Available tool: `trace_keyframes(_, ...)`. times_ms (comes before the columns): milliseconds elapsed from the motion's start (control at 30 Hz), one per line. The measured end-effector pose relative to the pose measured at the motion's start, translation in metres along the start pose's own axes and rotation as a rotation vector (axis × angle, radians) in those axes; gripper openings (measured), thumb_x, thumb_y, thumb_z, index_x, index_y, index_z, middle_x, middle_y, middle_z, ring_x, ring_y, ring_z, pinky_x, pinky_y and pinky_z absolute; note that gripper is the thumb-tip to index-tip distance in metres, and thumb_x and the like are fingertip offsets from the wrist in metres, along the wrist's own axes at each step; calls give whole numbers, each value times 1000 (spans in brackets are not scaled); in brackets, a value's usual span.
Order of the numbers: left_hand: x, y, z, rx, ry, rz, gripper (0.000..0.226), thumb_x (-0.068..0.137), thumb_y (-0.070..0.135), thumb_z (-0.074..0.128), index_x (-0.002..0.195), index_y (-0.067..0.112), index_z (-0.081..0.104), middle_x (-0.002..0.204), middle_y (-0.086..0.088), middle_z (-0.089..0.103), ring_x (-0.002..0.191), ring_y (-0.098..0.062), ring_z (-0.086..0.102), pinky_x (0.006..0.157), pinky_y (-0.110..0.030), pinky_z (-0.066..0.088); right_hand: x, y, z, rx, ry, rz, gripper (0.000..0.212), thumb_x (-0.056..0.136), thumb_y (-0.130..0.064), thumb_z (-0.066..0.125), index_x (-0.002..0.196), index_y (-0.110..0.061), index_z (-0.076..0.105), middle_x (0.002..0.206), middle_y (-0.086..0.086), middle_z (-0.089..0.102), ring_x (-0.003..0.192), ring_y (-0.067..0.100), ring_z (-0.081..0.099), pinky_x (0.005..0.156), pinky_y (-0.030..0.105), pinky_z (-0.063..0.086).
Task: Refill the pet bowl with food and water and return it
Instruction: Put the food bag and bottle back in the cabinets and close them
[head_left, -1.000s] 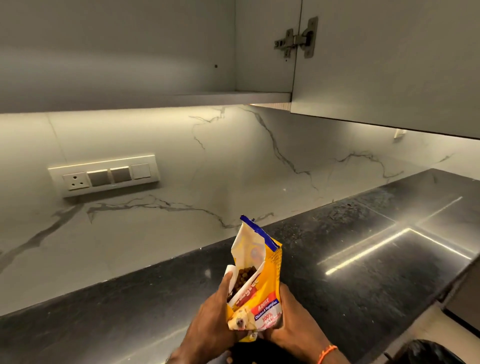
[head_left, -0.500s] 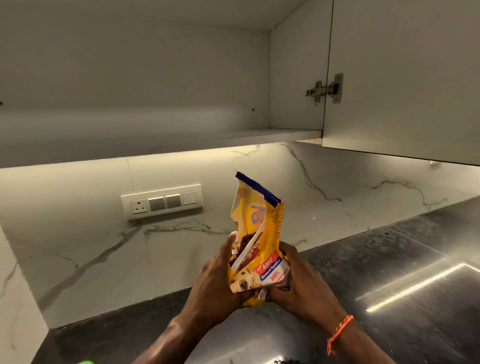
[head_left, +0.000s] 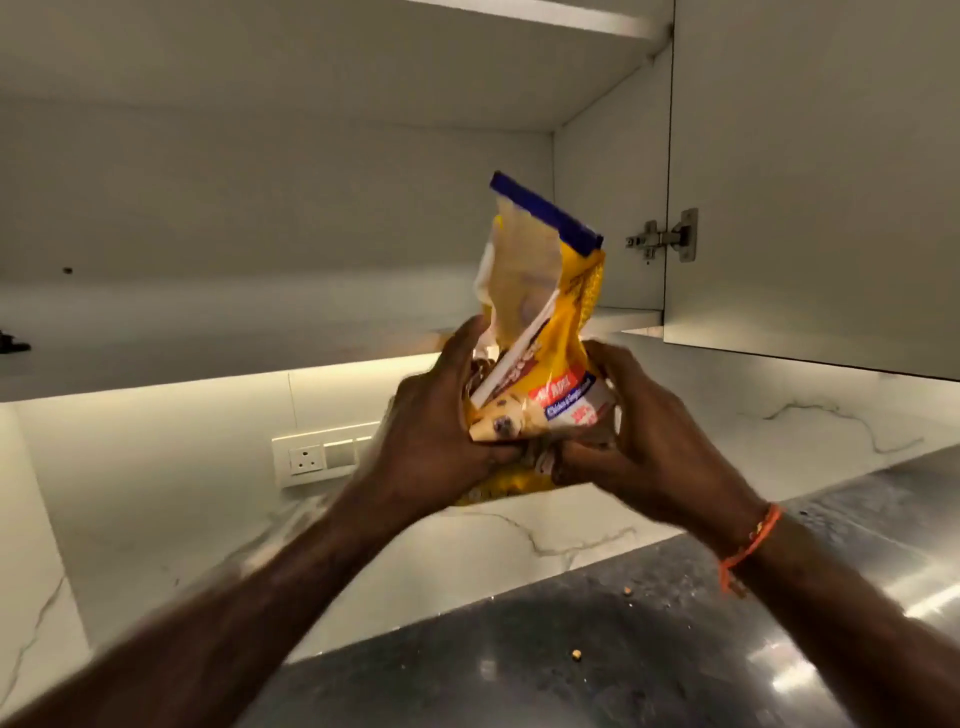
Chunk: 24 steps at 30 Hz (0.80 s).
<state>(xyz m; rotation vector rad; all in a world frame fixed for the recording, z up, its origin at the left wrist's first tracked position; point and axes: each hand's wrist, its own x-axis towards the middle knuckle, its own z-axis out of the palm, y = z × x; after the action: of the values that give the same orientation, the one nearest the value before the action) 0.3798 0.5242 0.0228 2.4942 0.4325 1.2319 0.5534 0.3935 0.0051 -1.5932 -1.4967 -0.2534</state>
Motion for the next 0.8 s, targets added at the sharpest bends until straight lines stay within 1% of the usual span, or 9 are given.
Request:
trace_keyframes(67, 23, 5, -18, 14, 43, 48, 116, 63, 37, 96, 159, 28, 33, 135, 9, 64, 117, -11, 64, 93, -11, 46, 23, -15, -20, -26, 20, -24, 87, 77, -32, 85, 148, -29, 37, 117, -18, 62, 94, 7, 66, 79, 21, 57)
trace_keyframes(133, 49, 12, -36, 29, 53, 82, 113, 63, 34, 96, 158, 25, 35, 132, 14, 60, 113, -4, 60, 83, 1, 42, 47, -29, -37, -20, 21, -17, 85, 80, -26, 83, 150, -27, 35, 120, -18, 57, 96, 10, 66, 80, 21, 55)
trace_keyframes(167, 61, 17, -44, 34, 57, 100, 112, 63, 34, 96, 158, 25, 36, 136, 11, 61, 114, -5, 60, 83, -1, 42, 59, -35, -45, -9, 22, -11, 86, 80, -26, 82, 151, -26, 34, 125, -15, 54, 101, 13, 66, 82, 26, 56)
trace_keyframes(300, 115, 31, -68, 66, 78, 153, 111, 64, 36, 96, 158, 24, 37, 149, 2, 56, 121, -11, 58, 93, -22, 48, 110, -47, -66, 61, 27, 13, 89, 79, -26, 82, 153, -26, 31, 140, -6, 49, 109, 20, 67, 89, 41, 60)
trace_keyframes(367, 142, 33, -72, 62, 74, 154, 110, 65, 36, 96, 158, 23, 38, 151, 2, 54, 121, -13, 58, 96, -28, 52, 135, -46, -73, 51, 32, 15, 87, 81, -26, 82, 153, -25, 31, 150, -1, 46, 111, 20, 64, 89, 40, 59)
trace_keyframes(433, 170, 29, -74, 56, 63, 140, 112, 65, 35, 96, 158, 22, 36, 151, 2, 53, 122, -15, 58, 97, -33, 55, 162, -39, -77, 44, 37, 10, 85, 83, -27, 81, 153, -25, 32, 150, 0, 47, 112, 20, 63, 86, 37, 59)
trace_keyframes(600, 238, -3, -61, 62, 23, 83, 118, 63, 32, 97, 160, 25, 31, 153, 0, 51, 125, -18, 60, 86, -31, 60, 223, -2, -70, 87, 20, 9, 77, 84, -24, 81, 147, -26, 37, 123, -8, 52, 108, 19, 64, 82, 37, 61)
trace_keyframes(700, 267, -29, -40, 74, 23, 44, 119, 66, 29, 96, 162, 23, 26, 161, -2, 41, 129, -17, 50, 74, -17, 49, 255, 32, -56, 65, 6, 10, 75, 84, -24, 81, 146, -23, 39, 123, -5, 54, 112, 23, 64, 88, 44, 61)
trace_keyframes(800, 290, -61, -12, 70, 24, 5, 120, 66, 31, 96, 162, 20, 27, 162, -3, 40, 139, -24, 47, 82, -22, 47, 281, 69, -40, 71, -15, 15, 74, 85, -21, 80, 147, -20, 39, 123, -4, 53, 111, 21, 62, 90, 40, 59)
